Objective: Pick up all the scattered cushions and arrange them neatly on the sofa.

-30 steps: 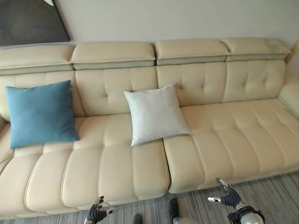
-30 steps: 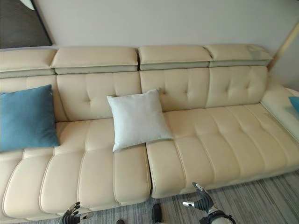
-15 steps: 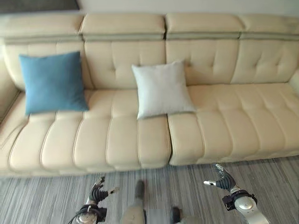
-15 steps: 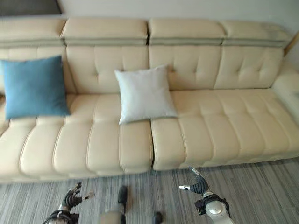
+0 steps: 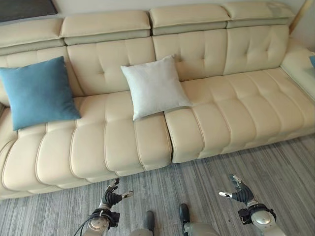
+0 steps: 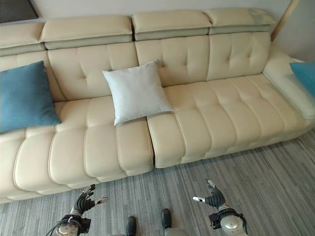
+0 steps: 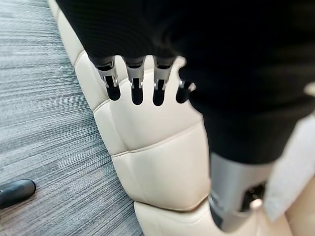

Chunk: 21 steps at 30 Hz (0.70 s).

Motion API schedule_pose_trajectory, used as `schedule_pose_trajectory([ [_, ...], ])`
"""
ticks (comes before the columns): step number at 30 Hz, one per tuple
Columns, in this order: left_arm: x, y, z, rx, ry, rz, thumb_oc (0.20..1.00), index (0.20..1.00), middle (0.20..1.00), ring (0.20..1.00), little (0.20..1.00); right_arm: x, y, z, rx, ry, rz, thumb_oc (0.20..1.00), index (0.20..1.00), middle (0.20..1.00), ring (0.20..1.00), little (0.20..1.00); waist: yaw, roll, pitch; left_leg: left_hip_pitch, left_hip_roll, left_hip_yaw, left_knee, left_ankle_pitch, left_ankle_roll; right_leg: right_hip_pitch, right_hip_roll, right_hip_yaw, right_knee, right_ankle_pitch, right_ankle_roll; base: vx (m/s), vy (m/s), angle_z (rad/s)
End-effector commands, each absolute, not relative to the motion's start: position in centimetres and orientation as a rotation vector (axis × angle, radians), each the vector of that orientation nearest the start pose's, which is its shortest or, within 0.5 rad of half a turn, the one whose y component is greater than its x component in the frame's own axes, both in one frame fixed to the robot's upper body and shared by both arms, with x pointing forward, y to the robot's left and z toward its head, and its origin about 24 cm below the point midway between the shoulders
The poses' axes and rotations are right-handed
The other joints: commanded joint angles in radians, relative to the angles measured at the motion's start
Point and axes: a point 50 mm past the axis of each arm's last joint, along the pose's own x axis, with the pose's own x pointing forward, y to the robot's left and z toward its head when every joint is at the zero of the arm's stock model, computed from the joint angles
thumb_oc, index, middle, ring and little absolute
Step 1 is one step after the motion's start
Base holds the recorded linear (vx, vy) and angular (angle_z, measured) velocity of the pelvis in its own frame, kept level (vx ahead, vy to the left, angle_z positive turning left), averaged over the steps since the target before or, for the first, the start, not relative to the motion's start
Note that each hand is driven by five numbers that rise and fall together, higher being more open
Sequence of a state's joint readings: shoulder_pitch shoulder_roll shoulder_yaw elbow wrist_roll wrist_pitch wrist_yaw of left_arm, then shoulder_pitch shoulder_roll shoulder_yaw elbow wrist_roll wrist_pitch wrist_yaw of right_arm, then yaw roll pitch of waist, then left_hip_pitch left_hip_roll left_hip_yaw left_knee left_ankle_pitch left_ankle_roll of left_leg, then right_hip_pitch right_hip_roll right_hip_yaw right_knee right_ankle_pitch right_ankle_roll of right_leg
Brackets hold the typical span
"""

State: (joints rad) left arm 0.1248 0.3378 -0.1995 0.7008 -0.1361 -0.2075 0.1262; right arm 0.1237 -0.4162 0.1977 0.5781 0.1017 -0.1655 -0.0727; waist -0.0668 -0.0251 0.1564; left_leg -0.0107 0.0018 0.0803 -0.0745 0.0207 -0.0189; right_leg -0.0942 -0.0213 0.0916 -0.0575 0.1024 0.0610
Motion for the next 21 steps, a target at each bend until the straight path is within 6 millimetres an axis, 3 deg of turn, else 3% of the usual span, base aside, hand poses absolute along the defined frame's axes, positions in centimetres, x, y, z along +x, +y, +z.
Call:
schedule_pose_trajectory([
  [1,16.7,24.2,-8.9,0.352,0.551,0.054,1.000,1.000,1.000,1.000,1.000,19.8,-23.8,-6.3,-0.292,0.446,-0.032,1.000,1.000,1.000,1.000,1.000,0.004,-0.041,-0.027,-0.074,-0.010,-0.013,0.148,-0.109,0.019,-0.005,-0.029,0.022,0.124,-0.110,0.079,-0.06,0.108,-0.69],
  [5,17.1,24.0,-8.5,0.348,0.527,0.044,1.000,1.000,1.000,1.000,1.000,20.9,-23.1,-5.8,-0.276,0.413,-0.021,1.000,1.000,1.000,1.000,1.000,0.003,-0.044,-0.022,-0.073,0.004,0.060,0.154,-0.122,0.028,-0.051,-0.026,0.053,0.141,-0.087,0.095,-0.03,0.035,-1.36],
  [7,17.6,23.7,-8.0,0.337,0.500,0.032,1.000,1.000,1.000,1.000,1.000,21.5,-22.5,-5.4,-0.271,0.391,-0.011,1.000,1.000,1.000,1.000,1.000,0.004,-0.045,-0.011,-0.066,0.019,0.109,0.164,-0.135,0.031,-0.080,-0.039,0.007,0.166,-0.083,0.100,-0.01,-0.037,-0.98],
  [9,18.1,23.5,-7.5,0.341,0.473,0.015,1.000,1.000,1.000,1.000,1.000,21.7,-22.2,-5.4,-0.264,0.383,-0.006,1.000,1.000,1.000,1.000,1.000,0.011,-0.038,-0.004,-0.049,0.041,0.153,0.167,-0.144,0.031,-0.085,-0.076,-0.120,0.189,-0.094,0.092,0.01,-0.069,-1.29],
  [10,18.1,23.5,-7.5,0.341,0.472,0.016,1.000,1.000,1.000,1.000,1.000,21.7,-22.1,-5.4,-0.264,0.383,-0.006,1.000,1.000,1.000,1.000,1.000,0.011,-0.040,-0.007,-0.053,0.041,0.153,0.166,-0.141,0.030,-0.088,-0.077,-0.120,0.187,-0.091,0.092,0.02,-0.124,-1.28],
  [11,18.6,23.4,-7.0,0.354,0.455,-0.010,1.000,1.000,1.000,1.000,1.000,21.9,-21.7,-5.2,-0.257,0.371,0.008,1.000,1.000,1.000,1.000,1.000,0.022,-0.033,-0.006,-0.028,0.071,0.207,0.161,-0.143,0.019,-0.085,-0.134,-0.296,0.210,-0.112,0.074,0.11,-0.123,-1.03],
  [13,18.6,23.4,-7.0,0.355,0.456,-0.017,1.000,1.000,1.000,1.000,1.000,21.8,-21.3,-5.2,-0.263,0.368,0.024,1.000,1.000,1.000,1.000,1.000,0.031,-0.029,-0.016,0.008,0.092,0.247,0.156,-0.166,0.005,-0.064,-0.169,-0.408,0.228,-0.132,0.079,0.16,-0.187,-1.27],
  [14,18.6,23.3,-7.1,0.352,0.460,-0.023,1.000,1.000,1.000,1.000,1.000,21.7,-21.3,-5.2,-0.263,0.368,0.028,1.000,1.000,1.000,1.000,1.000,0.023,-0.032,-0.019,0.017,0.096,0.257,0.161,-0.169,0.003,-0.069,-0.168,-0.400,0.235,-0.132,0.082,0.24,-0.329,-1.70],
  [15,18.5,23.0,-7.4,0.354,0.474,-0.042,1.000,1.000,1.000,1.000,1.000,21.1,-21.7,-5.5,-0.253,0.387,0.015,1.000,1.000,1.000,1.000,1.000,-0.010,-0.038,-0.031,0.032,0.111,0.259,0.181,-0.179,-0.008,-0.068,-0.140,-0.329,0.227,-0.149,0.076,0.20,-0.260,-1.33],
  [17,18.5,22.7,-7.5,0.350,0.477,-0.051,1.000,1.000,1.000,1.000,1.000,20.7,-22.1,-5.7,-0.252,0.395,0.001,1.000,1.000,1.000,1.000,1.000,-0.019,-0.037,-0.036,0.033,0.124,0.261,0.214,-0.180,-0.019,-0.051,-0.123,-0.310,0.204,-0.152,0.069,0.18,-0.251,0.26],
  [19,18.8,22.1,-7.7,0.341,0.478,-0.065,1.000,1.000,1.000,1.000,1.000,20.3,-22.6,-5.7,-0.252,0.403,-0.013,1.000,1.000,1.000,1.000,1.000,-0.032,-0.039,-0.031,0.001,0.163,0.243,0.340,-0.145,-0.037,-0.025,-0.091,-0.285,0.188,-0.158,0.041,0.13,-0.321,-0.12],
  [21,19.3,21.4,-7.7,0.323,0.470,-0.073,1.000,1.000,1.000,1.000,1.000,20.3,-23.3,-5.4,-0.265,0.396,-0.025,1.000,1.000,1.000,1.000,1.000,-0.034,-0.046,-0.018,-0.062,0.163,0.183,0.450,-0.073,-0.038,-0.004,-0.060,-0.264,0.159,-0.153,0.004,0.10,-0.290,-0.34],
])
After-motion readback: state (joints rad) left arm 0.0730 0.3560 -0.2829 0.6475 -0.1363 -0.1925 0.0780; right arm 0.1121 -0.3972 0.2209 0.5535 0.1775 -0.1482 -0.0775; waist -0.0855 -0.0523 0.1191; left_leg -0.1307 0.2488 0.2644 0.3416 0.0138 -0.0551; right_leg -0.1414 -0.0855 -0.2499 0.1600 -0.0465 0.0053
